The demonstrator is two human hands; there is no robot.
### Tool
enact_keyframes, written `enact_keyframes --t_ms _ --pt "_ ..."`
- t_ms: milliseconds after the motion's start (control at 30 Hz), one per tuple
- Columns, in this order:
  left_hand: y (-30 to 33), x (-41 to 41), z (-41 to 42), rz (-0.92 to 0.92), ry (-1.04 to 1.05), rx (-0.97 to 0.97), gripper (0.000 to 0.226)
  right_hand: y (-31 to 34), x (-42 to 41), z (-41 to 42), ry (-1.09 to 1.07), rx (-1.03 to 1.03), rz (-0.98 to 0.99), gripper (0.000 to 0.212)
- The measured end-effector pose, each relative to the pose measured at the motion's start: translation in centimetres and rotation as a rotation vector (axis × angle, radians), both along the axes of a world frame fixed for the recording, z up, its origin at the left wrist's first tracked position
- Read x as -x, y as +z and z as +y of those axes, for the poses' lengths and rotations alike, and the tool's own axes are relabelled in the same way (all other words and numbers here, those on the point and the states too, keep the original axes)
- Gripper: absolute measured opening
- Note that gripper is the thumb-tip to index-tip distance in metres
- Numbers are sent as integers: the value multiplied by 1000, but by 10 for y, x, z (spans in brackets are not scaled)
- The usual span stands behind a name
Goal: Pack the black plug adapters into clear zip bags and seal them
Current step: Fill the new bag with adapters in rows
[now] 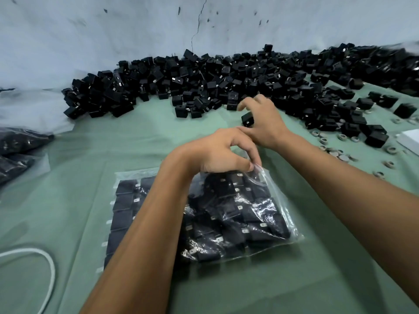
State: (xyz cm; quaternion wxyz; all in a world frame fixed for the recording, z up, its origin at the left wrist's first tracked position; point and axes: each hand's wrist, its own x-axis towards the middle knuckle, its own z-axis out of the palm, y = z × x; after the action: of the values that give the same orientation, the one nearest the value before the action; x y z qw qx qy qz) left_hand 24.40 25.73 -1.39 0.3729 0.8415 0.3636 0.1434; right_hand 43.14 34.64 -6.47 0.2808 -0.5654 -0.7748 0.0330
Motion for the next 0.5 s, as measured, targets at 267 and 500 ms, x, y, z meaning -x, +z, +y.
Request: enact_keyframes --t_ms 267,500 --pt "3 0 -1 40 19 24 12 -19 1 1 -57 -70 -1 31" --pt "0 2 1 59 44 39 11 -17 -17 -6 -113 49 74 21"
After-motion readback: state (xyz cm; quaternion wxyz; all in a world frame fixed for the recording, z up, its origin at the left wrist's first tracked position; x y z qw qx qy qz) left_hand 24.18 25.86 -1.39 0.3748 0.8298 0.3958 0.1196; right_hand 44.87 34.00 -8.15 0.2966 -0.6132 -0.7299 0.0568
